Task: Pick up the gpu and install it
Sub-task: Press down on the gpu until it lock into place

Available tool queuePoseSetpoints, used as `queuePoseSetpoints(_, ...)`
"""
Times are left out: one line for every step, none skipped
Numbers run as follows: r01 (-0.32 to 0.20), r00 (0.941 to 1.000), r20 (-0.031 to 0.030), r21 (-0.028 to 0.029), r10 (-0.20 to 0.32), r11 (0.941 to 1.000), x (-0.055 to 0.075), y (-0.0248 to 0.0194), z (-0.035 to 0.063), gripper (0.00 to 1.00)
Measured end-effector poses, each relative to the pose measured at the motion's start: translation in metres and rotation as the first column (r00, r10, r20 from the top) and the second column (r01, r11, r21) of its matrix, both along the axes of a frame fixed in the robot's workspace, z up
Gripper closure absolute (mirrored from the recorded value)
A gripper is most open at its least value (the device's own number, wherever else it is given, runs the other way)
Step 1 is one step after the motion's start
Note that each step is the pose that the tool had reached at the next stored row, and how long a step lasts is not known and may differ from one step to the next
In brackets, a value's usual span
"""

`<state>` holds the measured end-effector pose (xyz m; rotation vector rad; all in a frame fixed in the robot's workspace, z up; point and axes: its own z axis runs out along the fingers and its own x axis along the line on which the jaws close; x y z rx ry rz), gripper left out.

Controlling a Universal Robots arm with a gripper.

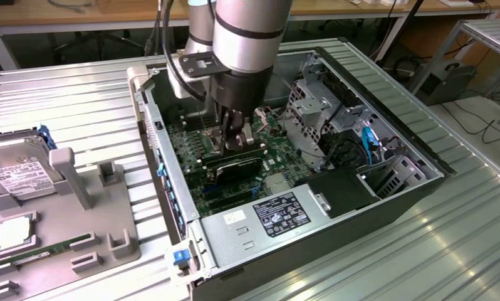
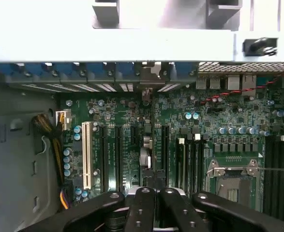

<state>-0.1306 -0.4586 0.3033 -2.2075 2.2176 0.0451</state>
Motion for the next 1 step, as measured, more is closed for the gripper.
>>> queuePoseSetpoints(0.0, 1.0, 0.0001, 0.0013, 0.0, 1.0, 0.0, 0.0, 0.0117, 0.89)
